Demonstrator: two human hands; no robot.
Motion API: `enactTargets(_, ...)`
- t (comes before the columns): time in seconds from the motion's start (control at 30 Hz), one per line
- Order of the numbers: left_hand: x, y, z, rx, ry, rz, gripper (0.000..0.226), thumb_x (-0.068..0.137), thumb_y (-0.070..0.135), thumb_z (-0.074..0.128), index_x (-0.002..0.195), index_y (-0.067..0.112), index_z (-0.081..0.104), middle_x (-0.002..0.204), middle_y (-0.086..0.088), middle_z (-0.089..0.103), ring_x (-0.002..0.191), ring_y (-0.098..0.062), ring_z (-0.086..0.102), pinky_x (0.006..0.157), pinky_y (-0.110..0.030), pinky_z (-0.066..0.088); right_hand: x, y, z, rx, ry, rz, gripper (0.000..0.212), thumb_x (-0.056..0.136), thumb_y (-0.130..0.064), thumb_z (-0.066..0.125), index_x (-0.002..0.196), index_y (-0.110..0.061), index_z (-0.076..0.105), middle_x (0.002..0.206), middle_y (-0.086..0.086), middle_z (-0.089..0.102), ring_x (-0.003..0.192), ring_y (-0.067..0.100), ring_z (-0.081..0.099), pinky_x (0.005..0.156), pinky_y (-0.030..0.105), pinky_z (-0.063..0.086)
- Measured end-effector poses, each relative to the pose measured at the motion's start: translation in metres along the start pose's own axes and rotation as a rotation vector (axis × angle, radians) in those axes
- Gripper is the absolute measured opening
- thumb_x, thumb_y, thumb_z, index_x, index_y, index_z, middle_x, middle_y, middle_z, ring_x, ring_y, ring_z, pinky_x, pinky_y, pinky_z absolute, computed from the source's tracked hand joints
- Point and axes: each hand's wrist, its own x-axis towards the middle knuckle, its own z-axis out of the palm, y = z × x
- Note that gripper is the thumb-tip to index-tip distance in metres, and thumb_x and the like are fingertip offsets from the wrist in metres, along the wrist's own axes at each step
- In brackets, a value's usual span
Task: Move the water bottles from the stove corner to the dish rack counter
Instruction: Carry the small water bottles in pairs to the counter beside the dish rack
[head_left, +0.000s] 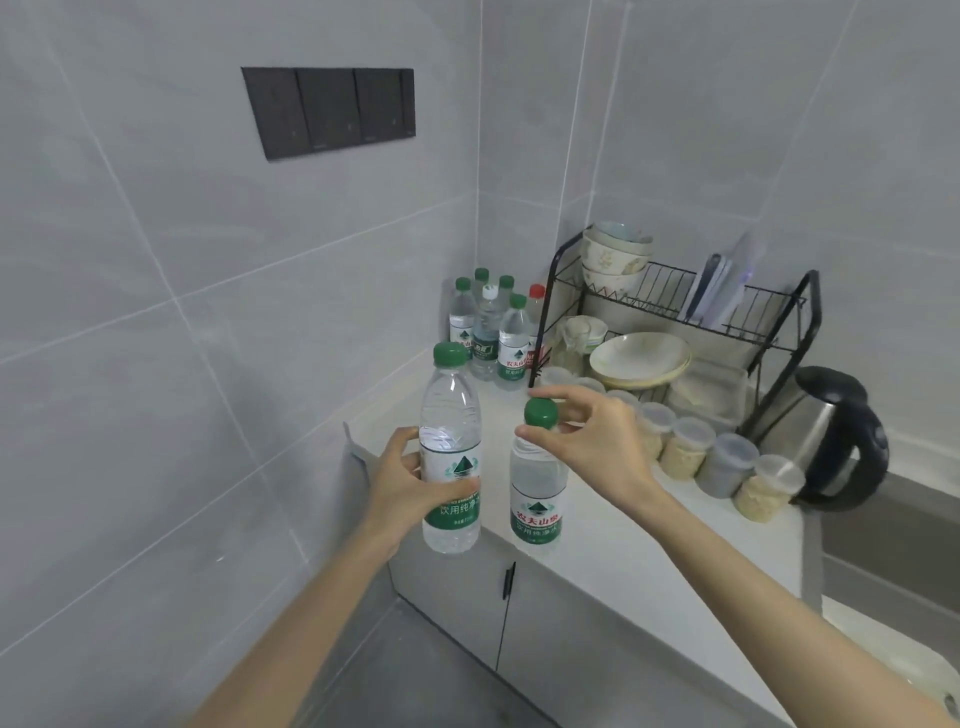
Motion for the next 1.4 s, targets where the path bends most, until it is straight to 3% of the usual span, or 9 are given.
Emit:
enactTargets(0.2, 0.074, -0.016, 0.017, 0.069, -0.029, -0.015, 0.080, 0.049, 0.014, 0.093, 0.113, 0.025, 0.046, 0.105, -0.004, 0.068, 0.093, -0.018, 0.068, 0.083, -0.041, 0.057, 0.062, 0.040, 0.013, -0.053, -0.021, 0.079, 0.037, 0.067, -0.029, 0.085, 0.100, -0.029, 0.070, 0.080, -0.011, 0.074, 0.077, 0.011, 0.067, 0.077, 0.027, 0.055)
enactTargets(0.37, 0.139, -0.038, 0.024, 0.155, -0.094, 0.006, 0.077, 0.048, 0.022, 0.094, 0.106, 0.032, 0.045, 0.106, 0.003, 0.064, 0.093, -0.012, 0.066, 0.081, -0.034, 0.056, 0.107, 0.065, 0.033, -0.126, -0.013, 0.128, 0.034, 0.067, -0.032, 0.085, 0.097, -0.033, 0.069, 0.076, -0.013, 0.072, 0.065, 0.001, 0.058, 0.062, 0.007, 0.044)
enactTargets(0.5, 0.187, -0.052, 0.029, 0.194, -0.183, 0.054, 0.075, 0.051, 0.016, 0.092, 0.108, 0.029, 0.045, 0.106, 0.007, 0.062, 0.096, -0.011, 0.064, 0.078, -0.023, 0.053, 0.138, 0.077, 0.046, -0.120, 0.003, 0.183, 0.033, 0.067, -0.025, 0.086, 0.095, -0.029, 0.070, 0.078, -0.012, 0.072, 0.064, -0.006, 0.058, 0.062, 0.005, 0.043)
enactTargets(0.57, 0.208, -0.058, 0.029, 0.215, -0.235, 0.080, 0.077, 0.050, 0.017, 0.091, 0.111, 0.026, 0.045, 0.107, 0.007, 0.062, 0.097, -0.010, 0.064, 0.078, -0.021, 0.053, 0.152, 0.084, 0.051, -0.113, 0.010, 0.216, 0.033, 0.066, -0.024, 0.086, 0.094, -0.028, 0.071, 0.080, -0.010, 0.073, 0.067, -0.002, 0.060, 0.065, 0.008, 0.047)
enactTargets(0.67, 0.231, -0.064, 0.031, 0.214, -0.282, 0.090, 0.075, 0.051, 0.014, 0.091, 0.110, 0.023, 0.046, 0.105, 0.006, 0.063, 0.091, -0.008, 0.066, 0.072, -0.018, 0.053, 0.171, 0.095, 0.060, -0.132, 0.015, 0.257, 0.035, 0.063, -0.029, 0.087, 0.093, -0.034, 0.070, 0.080, -0.006, 0.074, 0.076, 0.020, 0.065, 0.075, 0.027, 0.055)
enactTargets(0.8, 0.256, -0.077, 0.033, 0.197, -0.298, 0.076, 0.068, 0.051, 0.013, 0.090, 0.101, 0.027, 0.046, 0.100, 0.002, 0.066, 0.084, -0.007, 0.067, 0.071, -0.023, 0.055, 0.189, 0.104, 0.071, -0.141, 0.039, 0.294, 0.035, 0.062, -0.029, 0.088, 0.091, -0.034, 0.069, 0.081, -0.006, 0.074, 0.082, 0.025, 0.066, 0.081, 0.035, 0.056)
enactTargets(1.0, 0.274, -0.096, 0.031, 0.187, -0.279, 0.070, 0.069, 0.050, 0.013, 0.090, 0.100, 0.031, 0.046, 0.098, 0.008, 0.065, 0.088, -0.009, 0.066, 0.074, -0.030, 0.057, 0.199, 0.111, 0.085, -0.080, -0.005, 0.312, 0.037, 0.064, -0.014, 0.087, 0.092, -0.029, 0.068, 0.093, -0.009, 0.073, 0.089, 0.002, 0.068, 0.092, 0.025, 0.053)
enactTargets(1.27, 0.273, -0.097, 0.029, 0.211, -0.338, 0.065, 0.071, 0.053, 0.016, 0.087, 0.104, 0.036, 0.043, 0.099, 0.013, 0.062, 0.088, -0.005, 0.063, 0.070, -0.021, 0.053, 0.202, 0.122, 0.086, -0.067, -0.033, 0.321, 0.036, 0.065, -0.014, 0.087, 0.095, -0.023, 0.068, 0.092, -0.008, 0.073, 0.090, 0.002, 0.068, 0.091, 0.025, 0.053)
enactTargets(1.4, 0.267, -0.093, 0.030, 0.232, -0.345, 0.054, 0.069, 0.054, 0.020, 0.084, 0.104, 0.038, 0.041, 0.097, 0.013, 0.060, 0.092, -0.011, 0.063, 0.074, -0.034, 0.055, 0.211, 0.125, 0.080, -0.201, -0.153, 0.268, 0.035, 0.066, -0.018, 0.085, 0.093, -0.024, 0.063, 0.090, -0.007, 0.072, 0.089, 0.004, 0.067, 0.086, 0.021, 0.054)
